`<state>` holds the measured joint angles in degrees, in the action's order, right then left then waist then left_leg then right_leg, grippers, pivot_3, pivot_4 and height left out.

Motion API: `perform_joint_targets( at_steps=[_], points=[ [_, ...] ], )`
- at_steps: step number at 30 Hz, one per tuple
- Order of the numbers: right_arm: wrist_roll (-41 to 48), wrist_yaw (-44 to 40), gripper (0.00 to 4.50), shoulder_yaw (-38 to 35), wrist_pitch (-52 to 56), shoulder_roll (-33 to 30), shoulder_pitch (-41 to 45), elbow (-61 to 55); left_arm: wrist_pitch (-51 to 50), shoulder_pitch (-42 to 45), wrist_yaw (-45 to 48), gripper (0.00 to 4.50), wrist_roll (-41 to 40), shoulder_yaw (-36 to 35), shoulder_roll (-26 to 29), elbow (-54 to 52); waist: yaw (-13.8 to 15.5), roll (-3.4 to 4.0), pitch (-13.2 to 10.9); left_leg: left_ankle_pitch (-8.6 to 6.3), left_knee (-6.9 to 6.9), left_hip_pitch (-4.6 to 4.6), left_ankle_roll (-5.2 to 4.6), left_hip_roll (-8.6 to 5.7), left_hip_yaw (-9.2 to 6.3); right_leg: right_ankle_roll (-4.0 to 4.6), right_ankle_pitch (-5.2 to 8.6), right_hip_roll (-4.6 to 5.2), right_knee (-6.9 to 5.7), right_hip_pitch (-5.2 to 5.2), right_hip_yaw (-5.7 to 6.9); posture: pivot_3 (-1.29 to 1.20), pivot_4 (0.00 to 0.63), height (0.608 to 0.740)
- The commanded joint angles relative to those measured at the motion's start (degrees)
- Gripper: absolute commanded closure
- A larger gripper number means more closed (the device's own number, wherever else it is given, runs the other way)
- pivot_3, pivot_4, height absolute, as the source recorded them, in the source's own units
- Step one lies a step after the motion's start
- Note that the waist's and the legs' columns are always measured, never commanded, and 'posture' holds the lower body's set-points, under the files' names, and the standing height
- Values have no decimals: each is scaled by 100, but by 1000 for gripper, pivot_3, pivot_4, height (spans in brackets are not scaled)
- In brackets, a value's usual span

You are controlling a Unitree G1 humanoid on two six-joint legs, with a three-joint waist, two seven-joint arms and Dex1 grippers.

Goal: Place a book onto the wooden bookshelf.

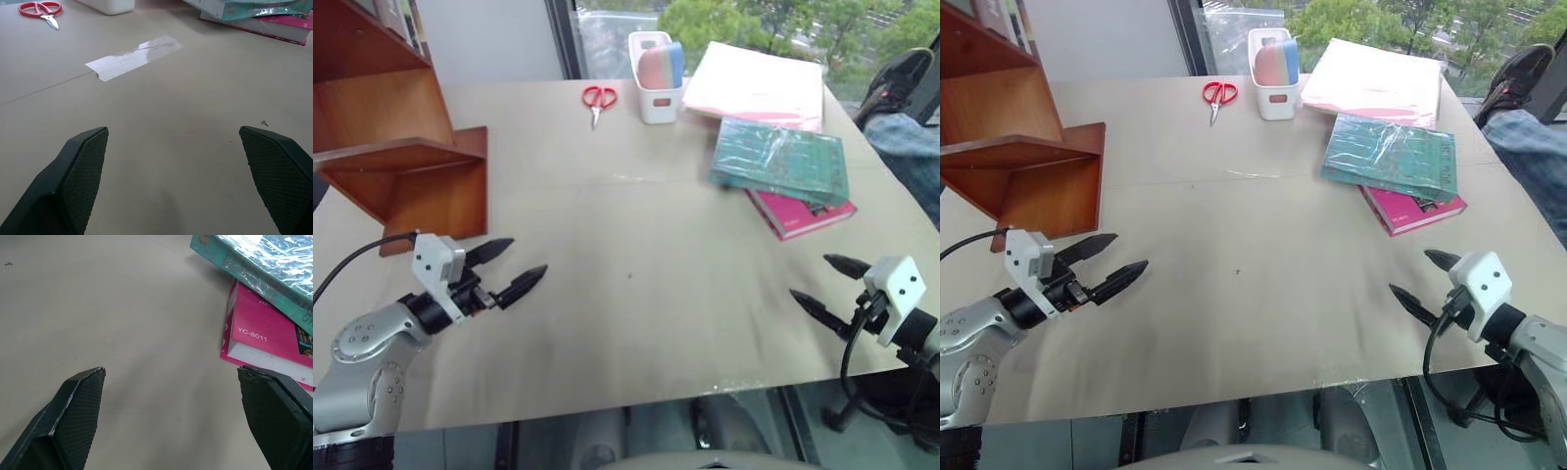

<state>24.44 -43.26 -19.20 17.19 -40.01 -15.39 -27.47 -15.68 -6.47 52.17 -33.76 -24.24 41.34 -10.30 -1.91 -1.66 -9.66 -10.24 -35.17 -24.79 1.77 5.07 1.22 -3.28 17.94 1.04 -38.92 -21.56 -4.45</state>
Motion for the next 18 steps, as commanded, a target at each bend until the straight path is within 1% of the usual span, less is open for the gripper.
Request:
perform_joint_targets(
  at_steps=[1,2,3,4,7,8,10,11,12,13,14,17,18],
  points=[
    [-95,-19,67,-163,-207,-49,61,115,3,74,196,0,-117,-67,161,-231,0,0,0,0,0,0,0,0,0,0,0,0,0,0,0,0,150,740],
    [-138,5,67,-176,-240,-36,88,213,-17,84,273,0,-137,-19,184,-299,-1,-2,0,0,0,0,0,0,0,0,0,0,0,0,0,0,150,740],
    [-135,26,572,-192,-230,-18,115,290,-23,97,331,0,-140,20,195,-344,-1,-2,0,0,0,0,0,0,0,0,0,0,0,0,0,0,150,740],
    [-147,24,749,-195,-244,-18,140,355,-6,124,384,0,-138,52,196,-378,2,-2,0,0,-1,0,0,-1,1,-1,0,1,1,0,0,0,150,740],
    [-234,130,2069,-156,-226,-38,410,597,-58,278,457,0,-212,101,170,-458,3,-1,0,0,-2,4,0,-1,2,0,0,1,-2,1,-1,0,150,740],
    [-246,190,2589,-120,-156,-51,586,695,-147,349,541,0,-348,128,172,-532,-2,0,0,1,-3,4,0,0,2,-1,-1,0,-3,1,-2,0,150,740],
    [-290,379,3058,-8,118,-89,1015,861,-327,475,711,0,-676,179,176,-709,-28,0,0,1,-4,5,0,0,3,-1,-1,-1,-4,1,-5,0,150,740],
    [-296,446,3548,56,305,-121,1225,926,-373,539,760,0,-752,221,182,-772,-32,1,-1,1,-6,5,0,0,3,-2,-1,-2,-7,0,-5,0,150,740],
    [-379,492,3901,163,435,-183,1482,1019,-404,601,793,0,-770,297,199,-835,-38,0,-1,1,-7,4,0,0,3,-2,-2,-2,-7,-1,-6,0,150,740],
    [-475,522,4009,265,506,-236,1707,1113,-408,659,789,0,-751,360,196,-879,-39,2,0,1,-8,4,0,0,3,-2,-2,-2,-8,0,-6,0,150,740],
    [-623,583,4351,388,578,-295,1945,1222,-394,735,732,0,-705,415,165,-916,-36,5,-2,1,-8,5,0,0,3,-2,-2,-3,-8,0,-7,0,150,740],
    [-1073,810,4351,776,742,-414,2849,1819,-417,988,513,0,-577,627,92,-1071,-32,6,-3,1,-7,3,0,0,3,-1,-2,-5,-9,-2,-8,0,150,740],
    [-1280,900,4351,964,708,-406,3455,2353,-449,1096,455,0,-590,731,66,-1172,-40,6,-3,1,-8,1,0,0,3,-1,-2,-5,-8,-4,-8,0,150,740]
  ],
)
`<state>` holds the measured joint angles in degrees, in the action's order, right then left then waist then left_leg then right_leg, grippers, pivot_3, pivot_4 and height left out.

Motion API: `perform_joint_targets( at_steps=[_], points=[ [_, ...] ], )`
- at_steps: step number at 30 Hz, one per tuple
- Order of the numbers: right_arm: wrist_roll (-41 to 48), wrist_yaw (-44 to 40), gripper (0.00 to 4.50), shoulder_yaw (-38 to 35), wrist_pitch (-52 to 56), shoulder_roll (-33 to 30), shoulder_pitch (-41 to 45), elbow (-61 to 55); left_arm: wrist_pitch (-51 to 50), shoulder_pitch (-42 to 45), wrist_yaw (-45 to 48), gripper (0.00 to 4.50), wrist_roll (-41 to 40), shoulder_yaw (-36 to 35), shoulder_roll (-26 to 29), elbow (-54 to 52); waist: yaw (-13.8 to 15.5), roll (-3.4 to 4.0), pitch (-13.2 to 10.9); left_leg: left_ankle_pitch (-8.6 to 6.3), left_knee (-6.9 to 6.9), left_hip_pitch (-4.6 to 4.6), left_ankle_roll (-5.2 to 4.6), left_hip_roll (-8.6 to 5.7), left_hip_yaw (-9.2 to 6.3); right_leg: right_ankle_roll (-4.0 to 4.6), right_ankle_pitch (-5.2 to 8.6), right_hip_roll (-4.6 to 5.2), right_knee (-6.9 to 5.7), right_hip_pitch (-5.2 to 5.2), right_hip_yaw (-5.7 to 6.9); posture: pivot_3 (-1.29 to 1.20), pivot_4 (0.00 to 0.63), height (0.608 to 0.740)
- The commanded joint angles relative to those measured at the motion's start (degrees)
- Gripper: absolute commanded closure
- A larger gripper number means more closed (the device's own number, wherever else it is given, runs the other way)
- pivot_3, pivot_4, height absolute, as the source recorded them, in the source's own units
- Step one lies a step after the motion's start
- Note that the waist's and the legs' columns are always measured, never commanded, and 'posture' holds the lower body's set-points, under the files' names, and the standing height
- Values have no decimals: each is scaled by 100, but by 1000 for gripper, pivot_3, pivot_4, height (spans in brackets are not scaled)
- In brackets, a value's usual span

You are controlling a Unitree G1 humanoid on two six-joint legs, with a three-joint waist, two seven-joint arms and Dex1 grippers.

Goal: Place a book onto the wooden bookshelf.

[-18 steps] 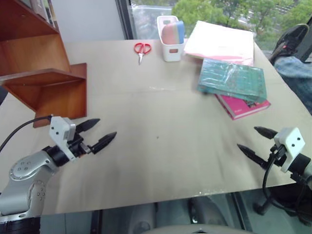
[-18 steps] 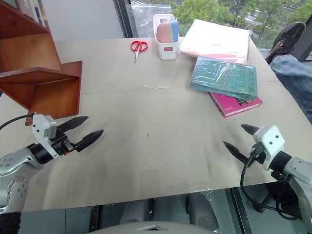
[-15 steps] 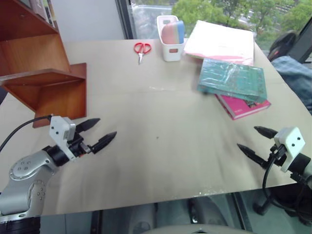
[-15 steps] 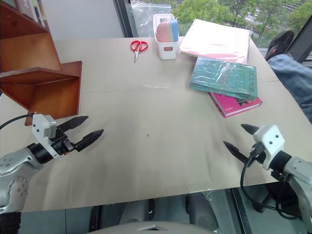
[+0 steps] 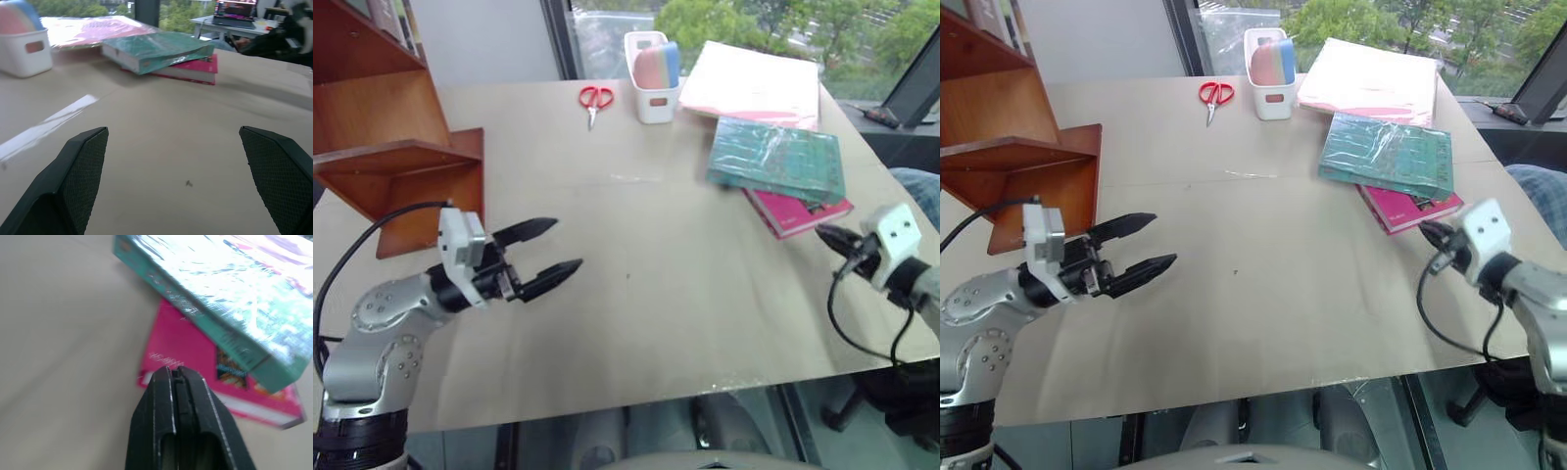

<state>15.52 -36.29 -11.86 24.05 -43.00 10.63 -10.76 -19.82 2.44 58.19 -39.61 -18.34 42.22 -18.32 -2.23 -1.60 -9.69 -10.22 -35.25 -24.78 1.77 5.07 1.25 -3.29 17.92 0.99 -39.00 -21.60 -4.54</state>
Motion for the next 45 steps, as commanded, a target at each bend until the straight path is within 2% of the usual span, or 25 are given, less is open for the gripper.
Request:
perform_joint_targets(
  at_steps=[1,5,10,15,22,26,35,37,41,45],
  points=[
    [-534,250,4351,360,-14,-94,1288,1081,-64,290,-190,0,-23,215,-35,-431,-6,3,-3,0,-2,1,0,0,3,0,0,0,0,0,-3,0,150,740],
    [-1006,571,4351,718,-352,153,3125,3034,-176,449,-330,0,-69,442,-114,-659,-22,16,-13,0,-4,0,-1,-1,10,0,-2,0,-1,-5,-12,0,150,740],
    [-1480,720,4351,940,-1033,131,4335,4989,-200,285,-453,0,-42,425,-121,-842,27,18,-13,-1,9,-7,0,-1,6,2,-1,0,12,-6,-5,0,150,740],
    [-1532,643,4351,923,-1366,214,4854,6051,-170,86,-553,0,-31,391,-129,-944,29,24,-18,-9,11,-19,-9,-2,17,3,1,8,26,-12,-8,0,150,740],
    [-1923,-63,4351,1473,-1187,662,4960,6991,-155,172,-597,0,-11,474,-162,-842,-41,33,-22,-8,6,4,-10,-1,15,4,0,1,-5,-7,-12,0,150,740],
    [-2074,-890,4351,1841,-849,788,4671,6830,-152,210,-574,0,-3,495,-167,-811,-36,7,-2,-8,-3,8,-11,1,12,3,0,0,-9,0,-10,0,150,740],
    [-1667,-1081,4351,1505,355,803,3967,4963,-102,127,-562,0,25,472,-193,-822,-27,-32,34,-8,-12,21,-10,3,12,4,1,-3,-41,3,-10,0,150,740],
    [-1481,-846,4351,1204,631,764,3865,4466,-79,128,-565,0,44,483,-210,-815,-17,-32,34,-8,-17,21,-10,3,10,4,1,-2,-45,3,-9,0,150,740],
    [-769,-539,4351,138,1423,513,3743,3245,-34,160,-583,0,70,472,-246,-767,25,-11,19,-7,-21,6,-10,1,9,4,1,-1,-50,-7,-9,0,150,740],
    [-639,353,4351,-723,1756,158,3834,3180,8,178,-569,0,91,495,-272,-708,62,34,-13,-8,-21,-1,-10,-2,11,3,1,1,-46,-12,-10,0,150,740]
  ],
)
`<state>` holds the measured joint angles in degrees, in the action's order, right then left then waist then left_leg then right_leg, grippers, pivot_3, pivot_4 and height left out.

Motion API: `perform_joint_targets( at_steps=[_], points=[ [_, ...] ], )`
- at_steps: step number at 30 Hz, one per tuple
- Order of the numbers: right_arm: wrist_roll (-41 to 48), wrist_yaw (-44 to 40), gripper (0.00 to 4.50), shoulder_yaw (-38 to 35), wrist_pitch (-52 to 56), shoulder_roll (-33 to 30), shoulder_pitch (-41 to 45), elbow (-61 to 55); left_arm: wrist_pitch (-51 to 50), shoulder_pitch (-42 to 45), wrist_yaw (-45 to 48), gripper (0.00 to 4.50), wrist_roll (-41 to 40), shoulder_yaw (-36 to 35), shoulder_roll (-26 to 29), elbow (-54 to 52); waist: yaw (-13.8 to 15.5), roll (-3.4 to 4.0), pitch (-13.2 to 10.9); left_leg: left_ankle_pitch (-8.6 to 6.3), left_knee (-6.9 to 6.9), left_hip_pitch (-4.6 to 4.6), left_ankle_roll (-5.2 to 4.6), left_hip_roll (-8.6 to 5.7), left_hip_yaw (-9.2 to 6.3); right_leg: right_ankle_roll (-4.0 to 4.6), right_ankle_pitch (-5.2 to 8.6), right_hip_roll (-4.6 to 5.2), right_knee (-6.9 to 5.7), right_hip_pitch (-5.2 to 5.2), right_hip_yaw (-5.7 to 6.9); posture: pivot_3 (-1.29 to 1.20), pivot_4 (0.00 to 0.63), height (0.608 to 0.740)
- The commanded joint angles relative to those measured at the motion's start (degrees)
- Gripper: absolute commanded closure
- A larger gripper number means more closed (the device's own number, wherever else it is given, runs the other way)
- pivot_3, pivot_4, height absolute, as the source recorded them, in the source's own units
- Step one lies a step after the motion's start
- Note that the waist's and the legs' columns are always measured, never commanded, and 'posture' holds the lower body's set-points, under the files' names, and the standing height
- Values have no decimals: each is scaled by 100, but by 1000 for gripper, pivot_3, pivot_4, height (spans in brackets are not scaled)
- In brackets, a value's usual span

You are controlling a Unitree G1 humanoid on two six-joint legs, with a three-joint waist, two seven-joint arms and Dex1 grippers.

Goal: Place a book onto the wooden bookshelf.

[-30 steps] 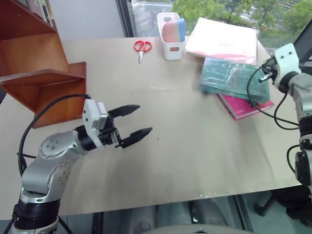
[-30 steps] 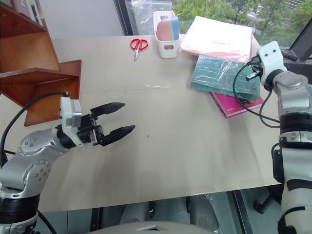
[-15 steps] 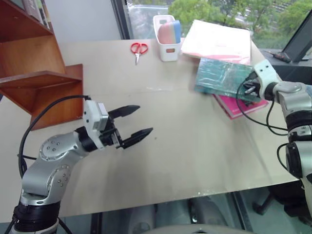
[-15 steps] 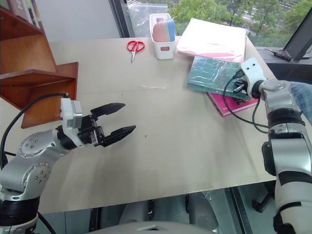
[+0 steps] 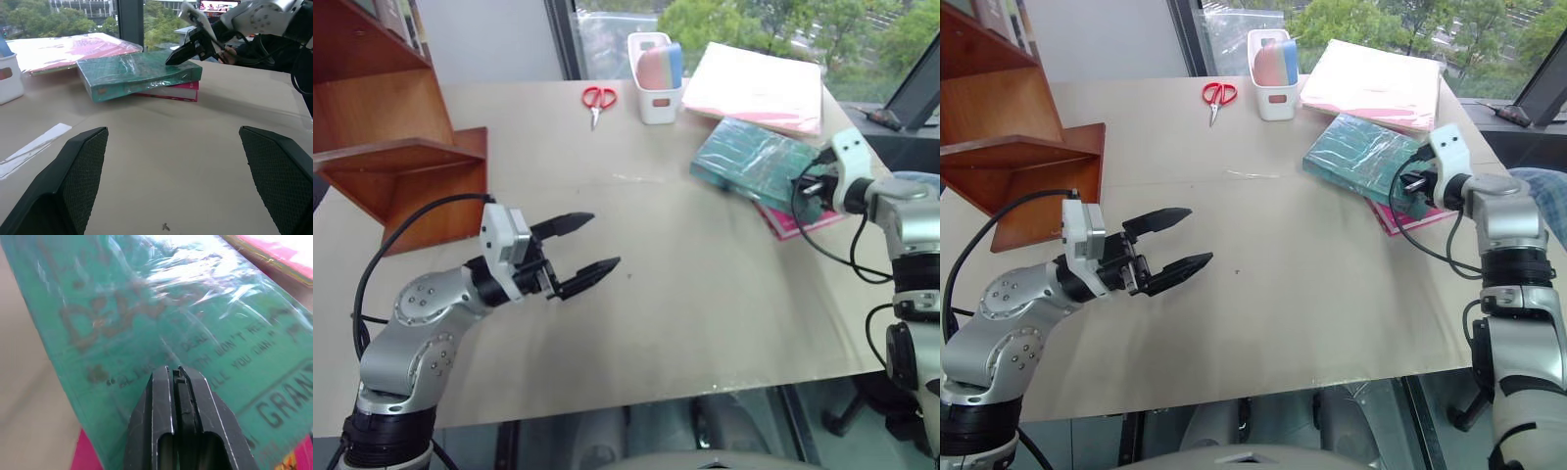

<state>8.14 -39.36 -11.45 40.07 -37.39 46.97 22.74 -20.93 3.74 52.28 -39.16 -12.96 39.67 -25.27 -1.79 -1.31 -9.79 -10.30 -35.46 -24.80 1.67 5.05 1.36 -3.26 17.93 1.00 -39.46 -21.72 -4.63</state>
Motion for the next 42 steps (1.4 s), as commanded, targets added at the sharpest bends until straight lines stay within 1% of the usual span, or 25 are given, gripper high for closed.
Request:
perform_joint_targets(
  at_steps=[1,3,5,7,10,14,18,24,32,36,41,42],
  points=[
    [154,884,4351,-969,32,-426,213,14,126,79,30,0,55,-15,-24,18,47,6,-3,0,2,0,0,0,-1,0,0,0,3,0,1,0,150,740],
    [270,1292,4351,-1293,-74,-493,493,866,147,206,79,0,92,58,-36,132,49,6,-3,0,5,1,0,0,0,1,1,-1,12,0,0,0,150,740],
    [383,1515,4351,-1481,-85,-499,804,1572,161,323,128,0,128,97,-44,242,17,5,-3,0,5,5,-1,0,4,1,0,-2,14,2,-4,0,150,740],
    [167,1659,4351,-1237,-100,-567,1181,2413,160,442,170,0,143,111,-47,344,-50,6,-4,0,4,5,-1,0,6,0,0,-2,13,3,-6,0,150,740],
    [150,1815,4351,-1229,-567,-555,1582,3605,179,561,238,0,174,138,-41,448,-90,11,-7,0,5,7,-1,0,10,0,0,-3,9,0,-13,0,150,740],
    [25,1811,4351,-1029,-1029,-529,1771,4346,177,582,247,0,199,117,-47,472,-79,19,-12,0,15,1,-1,0,10,1,0,-3,29,-1,-13,0,150,740],
    [115,1731,4351,-1034,-1157,-409,1815,4707,165,489,188,0,191,80,-66,384,-69,19,-12,0,23,-7,0,0,14,-1,-1,0,57,1,-13,0,150,740],
    [2,1516,4351,-803,-1140,-74,1634,4961,141,418,113,0,180,108,-98,291,-72,18,-11,0,27,-3,0,0,12,0,-1,-1,51,1,-12,0,150,740],
    [-113,615,4351,-336,-665,46,1235,4657,107,294,52,0,128,40,-85,184,-103,9,-5,0,25,6,-1,4,10,-1,-1,-6,49,8,-11,0,150,740],
    [-23,299,4351,-217,-245,89,841,4066,84,268,19,0,113,48,-88,146,-101,-4,4,0,24,9,-1,4,7,-1,-1,-7,47,11,-9,0,150,740],
    [218,478,4351,-373,87,93,259,2854,76,348,6,0,138,114,-94,206,-71,-20,14,0,22,9,-1,4,6,-1,-1,-6,46,13,-8,0,150,740],
    [367,463,4351,-475,224,74,75,2392,76,363,5,0,141,121,-95,216,-66,-20,14,0,22,8,-1,4,5,-1,-1,-6,46,13,-6,0,150,740]
  ],
)
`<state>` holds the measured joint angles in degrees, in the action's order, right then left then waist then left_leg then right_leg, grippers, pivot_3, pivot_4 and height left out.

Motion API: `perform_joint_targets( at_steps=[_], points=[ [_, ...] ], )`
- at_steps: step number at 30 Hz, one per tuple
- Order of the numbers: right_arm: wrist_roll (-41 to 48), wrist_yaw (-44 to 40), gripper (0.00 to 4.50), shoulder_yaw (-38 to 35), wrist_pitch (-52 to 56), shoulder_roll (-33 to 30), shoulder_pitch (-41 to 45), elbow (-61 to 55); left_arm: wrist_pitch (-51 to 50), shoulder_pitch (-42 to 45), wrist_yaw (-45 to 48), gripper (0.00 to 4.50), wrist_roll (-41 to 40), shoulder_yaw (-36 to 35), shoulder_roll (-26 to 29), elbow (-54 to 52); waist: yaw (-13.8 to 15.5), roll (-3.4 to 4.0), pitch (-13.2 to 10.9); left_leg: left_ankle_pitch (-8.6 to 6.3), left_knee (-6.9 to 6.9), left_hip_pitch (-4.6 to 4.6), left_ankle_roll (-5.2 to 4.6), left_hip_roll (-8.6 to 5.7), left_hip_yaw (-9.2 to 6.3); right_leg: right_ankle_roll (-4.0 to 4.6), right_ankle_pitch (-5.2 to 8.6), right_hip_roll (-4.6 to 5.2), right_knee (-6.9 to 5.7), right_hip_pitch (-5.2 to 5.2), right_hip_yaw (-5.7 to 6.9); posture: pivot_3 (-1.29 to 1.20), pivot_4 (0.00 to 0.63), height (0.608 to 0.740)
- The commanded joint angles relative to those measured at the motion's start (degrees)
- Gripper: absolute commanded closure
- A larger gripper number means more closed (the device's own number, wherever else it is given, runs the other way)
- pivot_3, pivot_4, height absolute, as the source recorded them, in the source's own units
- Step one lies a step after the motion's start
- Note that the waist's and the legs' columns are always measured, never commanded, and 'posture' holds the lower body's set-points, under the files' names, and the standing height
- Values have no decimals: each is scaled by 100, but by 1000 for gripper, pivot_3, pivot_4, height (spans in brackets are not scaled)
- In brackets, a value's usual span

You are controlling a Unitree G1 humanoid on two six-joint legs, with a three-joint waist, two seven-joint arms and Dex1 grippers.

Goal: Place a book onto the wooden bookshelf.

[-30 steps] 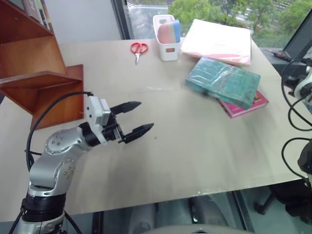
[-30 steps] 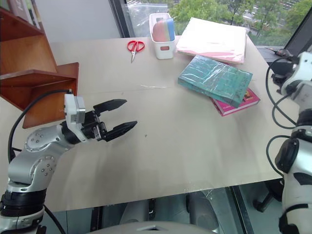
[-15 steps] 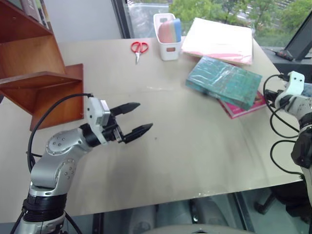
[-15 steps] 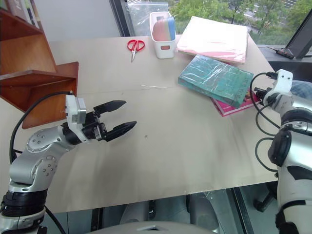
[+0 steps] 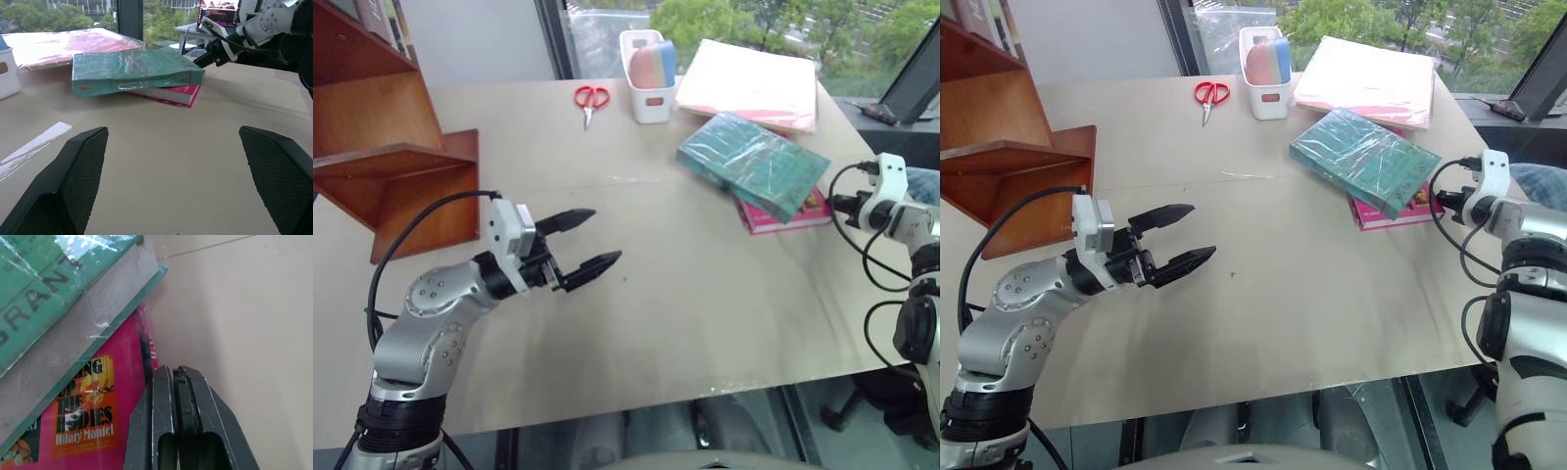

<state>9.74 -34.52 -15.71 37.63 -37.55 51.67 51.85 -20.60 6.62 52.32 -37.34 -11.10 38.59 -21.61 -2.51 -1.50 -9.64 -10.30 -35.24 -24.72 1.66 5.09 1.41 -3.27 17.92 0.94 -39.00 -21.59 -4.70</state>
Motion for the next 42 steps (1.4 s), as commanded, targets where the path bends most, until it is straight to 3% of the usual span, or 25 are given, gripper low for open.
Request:
perform_joint_targets(
  at_steps=[1,5,9,12,18,24,29,42],
  points=[
    [318,-77,4351,-91,573,51,-662,-1103,41,88,0,0,-39,-60,13,-138,15,0,0,0,0,0,0,0,0,0,0,0,0,0,0,0,150,740],
    [687,-177,4351,-231,924,-56,-1779,-3267,51,131,14,0,-27,-41,6,-85,73,9,-6,0,3,-10,0,0,-6,0,0,1,5,-2,7,0,150,740],
    [887,32,3235,-370,1268,-98,-2583,-4733,78,229,55,0,2,20,-14,27,57,27,-16,0,0,-12,0,-3,-2,-1,0,5,2,-5,3,0,150,740],
    [1281,348,1833,-726,1904,109,-2853,-5611,92,291,97,0,22,40,-19,94,28,28,-16,0,0,-8,0,-3,-5,-2,0,2,-5,-5,4,0,150,740],
    [1971,751,1833,-1138,2923,519,-3474,-7247,109,325,179,0,30,42,-17,164,42,28,-15,0,0,-11,0,-2,-11,-2,1,2,-5,-4,9,0,150,740],
    [1826,1329,1833,-857,2775,758,-3136,-7132,93,433,234,0,63,185,-81,215,34,28,-16,0,-4,-11,0,-3,-9,-2,0,3,-6,-4,8,0,150,740],
    [1011,1270,1833,178,1659,329,-3203,-6880,95,501,227,0,91,217,-109,232,26,28,-16,0,-3,-10,0,-3,-11,-2,1,2,-9,-6,8,0,150,740],
    [-196,224,1833,1476,-678,-644,-3626,-6618,166,276,150,0,152,135,-140,114,40,27,-16,0,-5,-13,-1,-3,-10,-2,1,3,-1,-5,8,0,150,740]
  ],
)
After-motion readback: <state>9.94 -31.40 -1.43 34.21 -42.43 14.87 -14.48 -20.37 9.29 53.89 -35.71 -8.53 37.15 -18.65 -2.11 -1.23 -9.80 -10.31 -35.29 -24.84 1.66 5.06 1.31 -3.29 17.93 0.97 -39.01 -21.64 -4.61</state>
